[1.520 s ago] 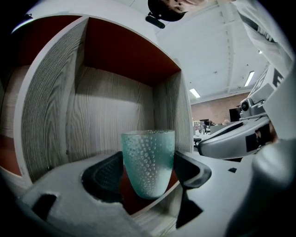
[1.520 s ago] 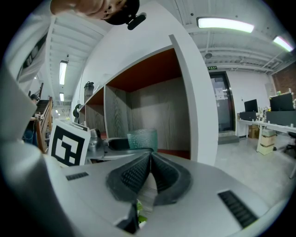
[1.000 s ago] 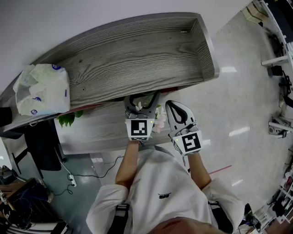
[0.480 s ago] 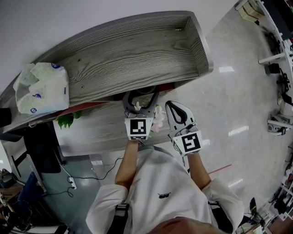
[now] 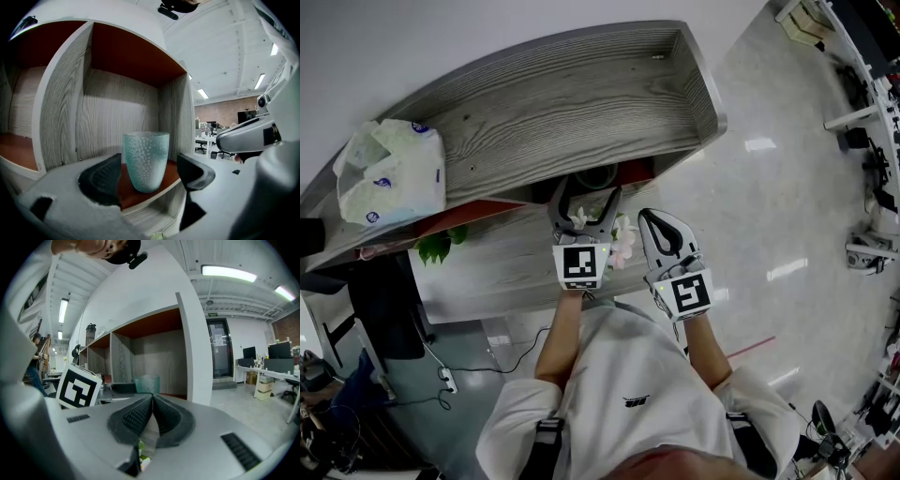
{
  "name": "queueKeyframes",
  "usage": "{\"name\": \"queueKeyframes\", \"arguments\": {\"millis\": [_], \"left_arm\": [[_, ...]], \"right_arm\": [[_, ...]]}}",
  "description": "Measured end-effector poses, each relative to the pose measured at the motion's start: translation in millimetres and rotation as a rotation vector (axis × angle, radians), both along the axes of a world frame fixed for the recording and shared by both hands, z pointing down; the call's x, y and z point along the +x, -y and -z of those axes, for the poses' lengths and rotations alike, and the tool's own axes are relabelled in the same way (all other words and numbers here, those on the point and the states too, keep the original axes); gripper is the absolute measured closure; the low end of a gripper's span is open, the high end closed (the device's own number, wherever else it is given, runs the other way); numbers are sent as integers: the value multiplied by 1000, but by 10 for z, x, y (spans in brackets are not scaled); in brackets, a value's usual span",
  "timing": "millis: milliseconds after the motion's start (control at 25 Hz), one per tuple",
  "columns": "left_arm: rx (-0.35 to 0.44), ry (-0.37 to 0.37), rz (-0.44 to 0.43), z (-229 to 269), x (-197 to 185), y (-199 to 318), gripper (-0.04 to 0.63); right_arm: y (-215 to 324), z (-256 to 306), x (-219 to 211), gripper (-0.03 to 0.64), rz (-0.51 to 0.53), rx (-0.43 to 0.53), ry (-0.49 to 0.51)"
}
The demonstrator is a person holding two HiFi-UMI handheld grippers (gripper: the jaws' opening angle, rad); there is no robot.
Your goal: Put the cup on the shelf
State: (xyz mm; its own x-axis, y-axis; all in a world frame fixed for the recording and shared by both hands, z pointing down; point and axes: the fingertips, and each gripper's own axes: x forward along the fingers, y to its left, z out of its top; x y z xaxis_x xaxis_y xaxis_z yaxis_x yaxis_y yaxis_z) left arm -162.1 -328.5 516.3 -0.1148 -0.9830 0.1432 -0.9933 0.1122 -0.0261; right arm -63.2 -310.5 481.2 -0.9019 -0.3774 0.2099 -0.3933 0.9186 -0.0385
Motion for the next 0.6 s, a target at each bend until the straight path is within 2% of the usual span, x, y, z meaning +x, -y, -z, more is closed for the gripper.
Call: {"name": "queueKeyframes", "arguments": {"millis": [520, 600], "left_arm": [[56, 22, -46, 257, 101, -333, 239], [67, 29, -50, 305, 113, -412, 287]], "right_arm": [[-167, 140, 70, 586, -26, 27, 24], [-187, 142, 107, 585, -34, 36, 22]]}}
